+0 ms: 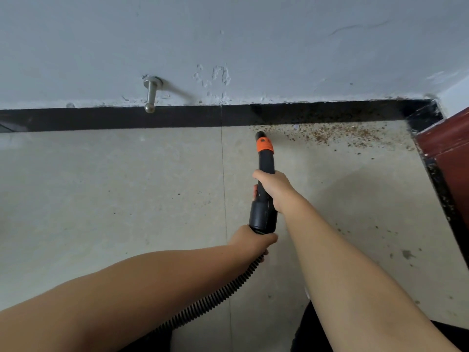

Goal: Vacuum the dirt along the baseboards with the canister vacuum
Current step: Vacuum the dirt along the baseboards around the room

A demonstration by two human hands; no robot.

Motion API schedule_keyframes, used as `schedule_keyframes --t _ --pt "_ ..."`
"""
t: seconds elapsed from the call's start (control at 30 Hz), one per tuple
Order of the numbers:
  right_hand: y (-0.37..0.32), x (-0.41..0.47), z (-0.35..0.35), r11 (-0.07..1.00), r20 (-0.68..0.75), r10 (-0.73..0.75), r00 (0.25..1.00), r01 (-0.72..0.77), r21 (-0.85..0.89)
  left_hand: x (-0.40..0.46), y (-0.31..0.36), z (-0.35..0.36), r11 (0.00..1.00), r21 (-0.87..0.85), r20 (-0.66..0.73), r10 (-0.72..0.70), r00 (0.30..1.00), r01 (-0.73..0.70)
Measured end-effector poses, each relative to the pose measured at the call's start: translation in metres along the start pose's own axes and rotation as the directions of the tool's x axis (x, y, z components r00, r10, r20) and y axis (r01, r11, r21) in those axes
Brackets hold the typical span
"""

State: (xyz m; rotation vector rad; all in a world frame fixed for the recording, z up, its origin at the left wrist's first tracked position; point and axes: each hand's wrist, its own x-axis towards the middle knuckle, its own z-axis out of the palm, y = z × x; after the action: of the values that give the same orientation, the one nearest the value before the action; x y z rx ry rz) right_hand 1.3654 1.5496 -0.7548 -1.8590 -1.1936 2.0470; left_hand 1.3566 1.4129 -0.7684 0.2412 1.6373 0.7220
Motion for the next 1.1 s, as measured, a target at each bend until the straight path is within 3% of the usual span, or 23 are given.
schedule_keyframes --t 0.17,0.27,0.8,1.1 --pt "0.0 0.009 -0.038 0.99 -0.188 0.029 0.982 -0.002 0.142 0.01 0.018 0.015 0.983 0.184 0.068 0.011 0.998 -0.023" --pt "-0.001 0.013 -0.055 0.987 -0.231 0.038 0.972 -0.001 0.159 0.014 0.025 0.027 0.976 0.213 0.083 0.019 0.996 -0.036" --pt "-0.004 0.011 -0.004 0.999 0.027 -0.023 0.999 0.025 -0.041 0.006 0.003 0.015 1.0 0.011 -0.07 -0.001 0.998 0.001" --pt "-0.019 0.027 -0.06 0.992 -0.157 0.024 0.987 -0.004 0.128 0.027 0.038 0.032 0.97 0.23 0.024 0.072 0.997 -0.076"
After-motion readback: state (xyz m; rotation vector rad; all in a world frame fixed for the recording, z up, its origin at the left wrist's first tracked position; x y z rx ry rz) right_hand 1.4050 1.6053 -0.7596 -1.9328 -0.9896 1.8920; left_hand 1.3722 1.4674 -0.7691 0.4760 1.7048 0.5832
